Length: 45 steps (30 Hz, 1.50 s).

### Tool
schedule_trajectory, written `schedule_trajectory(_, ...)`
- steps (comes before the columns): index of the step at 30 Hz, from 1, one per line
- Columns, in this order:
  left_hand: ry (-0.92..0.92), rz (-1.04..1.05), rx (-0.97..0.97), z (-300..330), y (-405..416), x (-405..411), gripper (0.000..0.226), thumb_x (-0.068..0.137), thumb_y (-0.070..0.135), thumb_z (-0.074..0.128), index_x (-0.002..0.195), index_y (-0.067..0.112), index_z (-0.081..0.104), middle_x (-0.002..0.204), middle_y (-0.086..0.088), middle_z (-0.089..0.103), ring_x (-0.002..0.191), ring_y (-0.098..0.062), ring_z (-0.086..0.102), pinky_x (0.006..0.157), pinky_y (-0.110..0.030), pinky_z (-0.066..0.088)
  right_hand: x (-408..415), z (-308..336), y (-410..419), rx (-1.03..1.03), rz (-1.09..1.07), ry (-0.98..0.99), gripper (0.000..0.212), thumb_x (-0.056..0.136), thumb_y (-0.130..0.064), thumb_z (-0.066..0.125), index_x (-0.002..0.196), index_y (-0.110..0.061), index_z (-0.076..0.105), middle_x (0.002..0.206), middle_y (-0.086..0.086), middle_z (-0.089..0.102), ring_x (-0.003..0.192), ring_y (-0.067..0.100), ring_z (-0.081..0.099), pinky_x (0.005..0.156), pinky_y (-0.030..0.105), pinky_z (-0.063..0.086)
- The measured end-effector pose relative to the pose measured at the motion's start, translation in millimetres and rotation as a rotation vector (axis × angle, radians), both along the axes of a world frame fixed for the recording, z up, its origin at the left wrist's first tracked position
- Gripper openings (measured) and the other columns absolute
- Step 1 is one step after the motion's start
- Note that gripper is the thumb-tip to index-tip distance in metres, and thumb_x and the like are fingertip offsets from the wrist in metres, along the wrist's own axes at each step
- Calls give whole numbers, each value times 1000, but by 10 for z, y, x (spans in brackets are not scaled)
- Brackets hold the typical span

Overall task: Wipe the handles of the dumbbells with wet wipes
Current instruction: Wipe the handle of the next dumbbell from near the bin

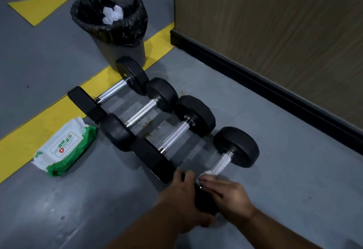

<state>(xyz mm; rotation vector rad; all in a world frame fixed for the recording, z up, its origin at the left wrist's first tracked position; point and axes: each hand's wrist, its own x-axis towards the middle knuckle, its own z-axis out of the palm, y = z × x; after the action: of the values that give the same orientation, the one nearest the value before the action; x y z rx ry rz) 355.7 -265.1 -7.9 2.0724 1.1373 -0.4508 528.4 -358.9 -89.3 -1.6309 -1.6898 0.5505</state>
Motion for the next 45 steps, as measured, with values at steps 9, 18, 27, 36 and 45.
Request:
schedule_trajectory(9,-21,16,7,-42,-6,-21,108,47,69,81,132,31,26,149,6,15,123,-21,52,95,-34,50,-20,-31,27,46,-133,-50,22,96,-25,65,114,-22,76,125,-17,67,118,-3,62,104,18,47)
schedule_trajectory(18,0,27,-11,-42,-26,-7,106,40,73,77,125,34,27,145,8,17,118,-21,54,94,-37,52,67,-17,109,36,-241,-28,25,91,-13,73,114,-22,77,124,-16,67,115,-1,64,103,15,45)
schedule_trajectory(27,-13,40,5,-50,-50,-21,106,38,75,73,124,33,29,148,7,16,116,-23,56,94,-37,53,173,5,231,62,-362,-5,17,92,-18,72,108,-17,79,117,-14,70,111,2,67,103,14,44)
schedule_trajectory(36,-13,35,42,-53,-97,-3,106,45,74,78,128,34,27,152,6,13,122,-26,55,97,-35,50,270,2,281,73,-429,2,16,91,-19,73,105,-15,80,113,-14,71,107,-1,67,102,12,44)
schedule_trajectory(45,3,11,94,-50,-177,25,101,49,77,76,126,32,27,155,2,10,122,-28,57,98,-35,50,372,24,270,73,-346,-22,17,89,-12,76,105,-18,80,113,-15,71,106,-3,67,99,13,47)
